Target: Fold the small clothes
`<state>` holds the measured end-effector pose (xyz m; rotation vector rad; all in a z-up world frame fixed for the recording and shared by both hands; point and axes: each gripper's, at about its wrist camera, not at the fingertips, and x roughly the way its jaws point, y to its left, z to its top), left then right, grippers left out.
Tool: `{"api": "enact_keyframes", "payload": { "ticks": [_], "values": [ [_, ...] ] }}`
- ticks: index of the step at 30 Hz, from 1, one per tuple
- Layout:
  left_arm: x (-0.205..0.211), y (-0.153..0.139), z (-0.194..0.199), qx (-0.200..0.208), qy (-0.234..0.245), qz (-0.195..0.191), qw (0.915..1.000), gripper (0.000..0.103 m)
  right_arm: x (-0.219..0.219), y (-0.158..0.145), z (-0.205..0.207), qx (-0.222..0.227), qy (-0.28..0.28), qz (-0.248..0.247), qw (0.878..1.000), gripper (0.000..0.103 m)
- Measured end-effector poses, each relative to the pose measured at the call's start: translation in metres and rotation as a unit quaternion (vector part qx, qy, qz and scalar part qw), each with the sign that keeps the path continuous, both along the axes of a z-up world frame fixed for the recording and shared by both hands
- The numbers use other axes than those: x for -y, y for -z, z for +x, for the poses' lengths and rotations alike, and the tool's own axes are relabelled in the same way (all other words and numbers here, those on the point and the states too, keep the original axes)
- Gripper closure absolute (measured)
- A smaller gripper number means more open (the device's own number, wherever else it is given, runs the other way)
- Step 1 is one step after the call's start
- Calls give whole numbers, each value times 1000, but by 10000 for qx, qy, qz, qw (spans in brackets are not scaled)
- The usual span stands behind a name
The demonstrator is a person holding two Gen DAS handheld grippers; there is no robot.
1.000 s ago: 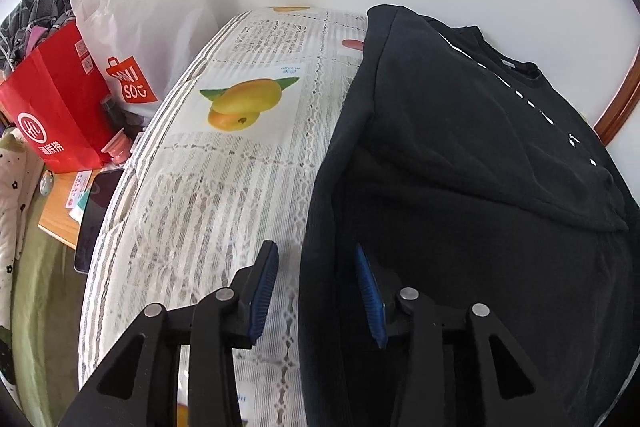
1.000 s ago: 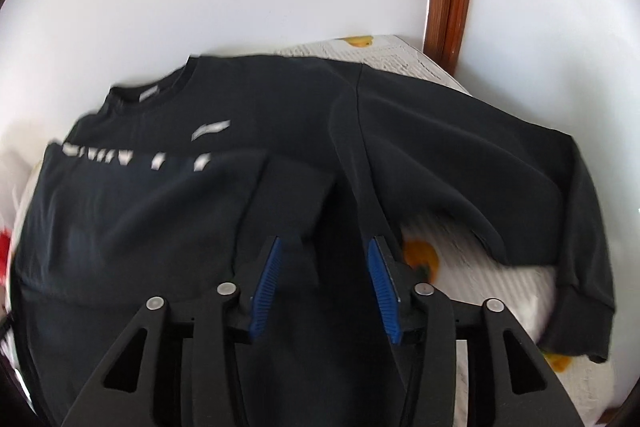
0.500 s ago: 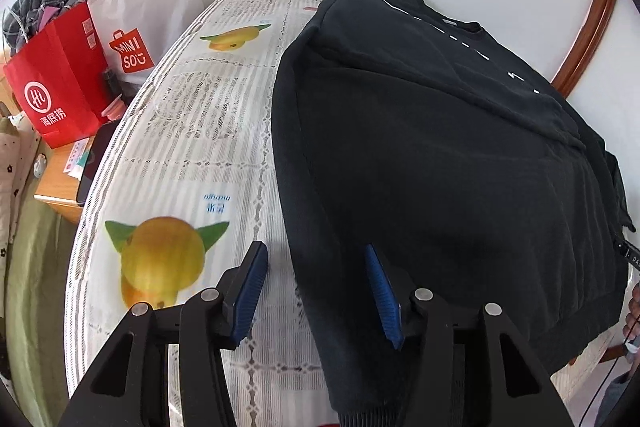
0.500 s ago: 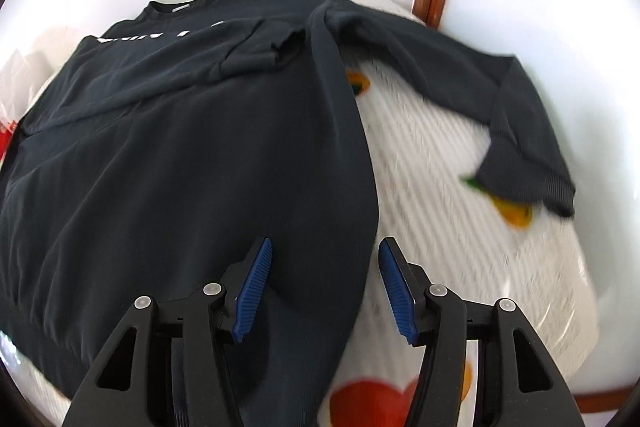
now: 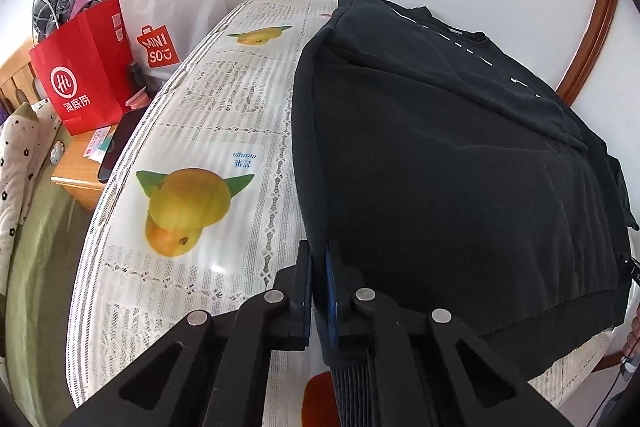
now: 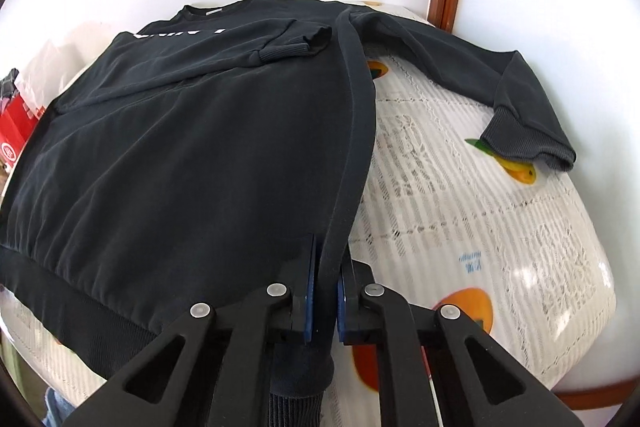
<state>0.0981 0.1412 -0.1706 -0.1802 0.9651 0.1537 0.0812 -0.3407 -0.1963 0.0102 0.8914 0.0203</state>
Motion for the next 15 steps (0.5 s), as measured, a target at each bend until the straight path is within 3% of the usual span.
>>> {"api": "enact_keyframes", "payload": {
  "ticks": [6, 11, 14, 15],
  "values": [
    [-5, 1, -24, -101, 18, -180, 9998, 96, -3, -1, -6, -54, -59, -19, 10000, 95],
    [-3, -1, -28, -29, 79, -115, 9999, 92, -6, -3, -5, -127, -187, -153, 9996, 92],
    [2, -7, -27, 17, 70, 153, 9999, 82, 1, -11, 0, -136, -210, -140, 9996, 82],
    [4, -10, -25, 52, 66, 269, 9996, 77, 5, -16, 1, -67, -124, -171, 9998, 71]
  ]
}}
